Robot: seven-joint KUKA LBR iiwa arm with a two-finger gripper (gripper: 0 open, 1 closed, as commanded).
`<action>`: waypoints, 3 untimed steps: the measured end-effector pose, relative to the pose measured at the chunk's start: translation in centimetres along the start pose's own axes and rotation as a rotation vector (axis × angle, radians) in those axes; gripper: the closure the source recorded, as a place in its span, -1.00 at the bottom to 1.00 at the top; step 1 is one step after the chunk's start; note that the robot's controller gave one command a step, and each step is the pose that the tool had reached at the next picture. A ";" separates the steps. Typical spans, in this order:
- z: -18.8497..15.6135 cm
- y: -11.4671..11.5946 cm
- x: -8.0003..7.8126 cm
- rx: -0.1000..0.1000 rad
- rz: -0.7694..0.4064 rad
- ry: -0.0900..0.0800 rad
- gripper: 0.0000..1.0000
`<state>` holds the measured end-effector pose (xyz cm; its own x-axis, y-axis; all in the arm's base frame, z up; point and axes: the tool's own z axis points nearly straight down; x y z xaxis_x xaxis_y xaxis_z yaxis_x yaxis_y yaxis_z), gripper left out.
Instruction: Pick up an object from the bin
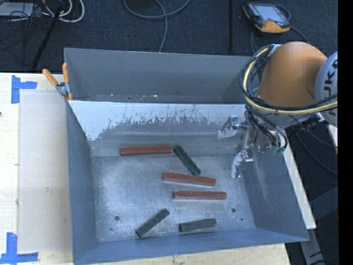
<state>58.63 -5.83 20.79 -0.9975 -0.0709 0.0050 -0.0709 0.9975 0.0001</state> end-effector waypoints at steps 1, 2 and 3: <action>2.1 1.0 0.3 0.002 -0.074 -0.017 -1.00; 13.1 1.6 -0.1 0.002 -0.052 -0.017 1.00; 13.1 1.6 -0.1 0.002 -0.052 -0.017 1.00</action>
Offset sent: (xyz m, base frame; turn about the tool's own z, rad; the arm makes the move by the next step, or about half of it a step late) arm -0.0060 0.0171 -0.1379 -0.0511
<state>58.52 -4.19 7.64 -0.9924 -0.1228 -0.0119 -0.1228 0.9924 -0.0025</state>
